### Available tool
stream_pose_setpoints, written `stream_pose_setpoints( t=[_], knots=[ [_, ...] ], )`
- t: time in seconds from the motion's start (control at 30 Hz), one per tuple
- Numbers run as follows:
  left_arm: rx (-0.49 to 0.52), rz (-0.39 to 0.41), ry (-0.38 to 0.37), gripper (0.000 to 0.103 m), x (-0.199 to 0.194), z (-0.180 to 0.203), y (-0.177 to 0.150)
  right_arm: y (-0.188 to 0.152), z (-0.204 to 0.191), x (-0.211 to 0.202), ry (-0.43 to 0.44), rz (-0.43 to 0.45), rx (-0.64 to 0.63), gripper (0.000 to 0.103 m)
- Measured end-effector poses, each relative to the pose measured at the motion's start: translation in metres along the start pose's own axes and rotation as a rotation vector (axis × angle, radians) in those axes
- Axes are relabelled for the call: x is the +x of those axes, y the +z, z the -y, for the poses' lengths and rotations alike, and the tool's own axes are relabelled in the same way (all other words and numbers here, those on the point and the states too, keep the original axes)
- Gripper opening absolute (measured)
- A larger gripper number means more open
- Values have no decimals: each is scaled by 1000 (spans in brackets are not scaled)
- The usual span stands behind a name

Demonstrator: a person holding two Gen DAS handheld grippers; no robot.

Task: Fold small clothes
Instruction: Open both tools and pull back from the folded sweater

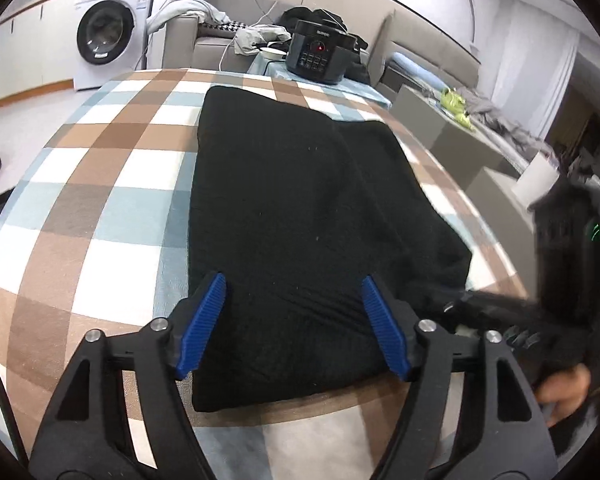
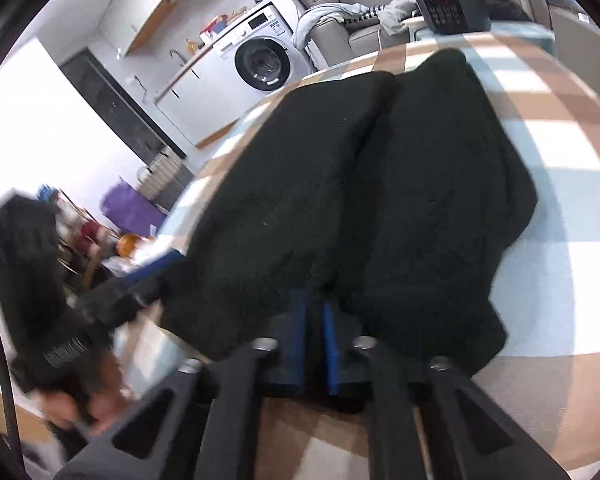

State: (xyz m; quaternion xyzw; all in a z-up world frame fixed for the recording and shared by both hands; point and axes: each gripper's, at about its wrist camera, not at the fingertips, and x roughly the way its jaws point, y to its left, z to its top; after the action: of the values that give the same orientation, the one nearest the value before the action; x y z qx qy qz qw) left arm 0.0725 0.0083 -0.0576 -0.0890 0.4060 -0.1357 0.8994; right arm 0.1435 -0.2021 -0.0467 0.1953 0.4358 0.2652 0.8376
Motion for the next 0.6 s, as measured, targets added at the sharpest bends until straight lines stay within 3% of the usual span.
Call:
stream_pose_setpoints(
  t=[0.07, 0.17, 0.33, 0.43, 0.6],
  knots=[
    [6, 3, -16, 68, 2, -1, -3, 1, -4, -13, -19, 36, -20, 5],
    [-8, -7, -41, 68, 1, -5, -7, -5, 12, 3, -122, -58, 30, 5],
    [-11, -21, -3, 68, 0, -8, -12, 1, 12, -4, -94, -37, 44, 13],
    [-32, -17, -15, 68, -5, -9, -11, 26, 14, 6, -124, -13, 54, 17],
    [-4, -10, -24, 68, -11, -1, -10, 76, 18, 42, -96, -37, 86, 18]
  ],
)
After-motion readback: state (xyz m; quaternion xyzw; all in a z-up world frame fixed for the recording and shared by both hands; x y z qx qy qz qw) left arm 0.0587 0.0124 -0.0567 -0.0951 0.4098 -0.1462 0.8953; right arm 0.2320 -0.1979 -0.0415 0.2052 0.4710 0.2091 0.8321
